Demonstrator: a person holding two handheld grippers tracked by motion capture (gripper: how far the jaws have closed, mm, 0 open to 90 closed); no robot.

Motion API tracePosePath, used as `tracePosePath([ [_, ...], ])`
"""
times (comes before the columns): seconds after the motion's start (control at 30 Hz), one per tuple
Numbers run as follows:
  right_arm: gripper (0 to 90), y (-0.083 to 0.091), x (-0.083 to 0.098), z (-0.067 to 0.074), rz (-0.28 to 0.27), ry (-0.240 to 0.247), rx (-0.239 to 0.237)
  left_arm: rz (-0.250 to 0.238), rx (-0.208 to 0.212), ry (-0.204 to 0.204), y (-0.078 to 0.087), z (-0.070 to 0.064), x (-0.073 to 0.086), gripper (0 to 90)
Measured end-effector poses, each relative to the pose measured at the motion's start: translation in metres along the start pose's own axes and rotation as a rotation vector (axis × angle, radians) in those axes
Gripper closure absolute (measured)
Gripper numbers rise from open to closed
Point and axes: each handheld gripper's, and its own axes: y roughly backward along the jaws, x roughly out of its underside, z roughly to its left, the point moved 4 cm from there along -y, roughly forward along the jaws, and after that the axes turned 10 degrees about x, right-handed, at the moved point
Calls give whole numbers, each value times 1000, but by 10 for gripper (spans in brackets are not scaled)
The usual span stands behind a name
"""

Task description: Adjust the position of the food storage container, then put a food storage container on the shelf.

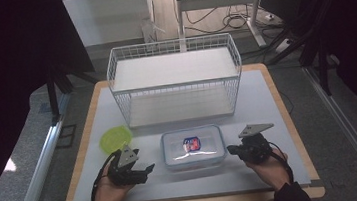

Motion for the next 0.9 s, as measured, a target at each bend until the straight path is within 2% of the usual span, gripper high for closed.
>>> tracePosePath([
  [0.1,900,-1,-1,4,0,10,-8,6,-19,-12,2,1,0,225],
  [0.3,900,-3,-3,15,-6,35,-30,-5,-14,1,4,3,1,216],
  [0.5,900,-3,-2,13,-7,40,-51,-10,-4,4,6,3,1,203],
  [0.57,822,-4,-1,10,-6,59,-19,-12,9,1,7,3,2,187],
  [0.6,745,-4,0,6,-14,68,18,-13,9,-1,7,4,2,175],
  [0.73,506,-4,3,-10,-48,4,72,-14,23,19,8,5,3,120],
  [0.9,276,-7,2,-16,-79,-15,80,-32,45,26,10,6,2,48],
])
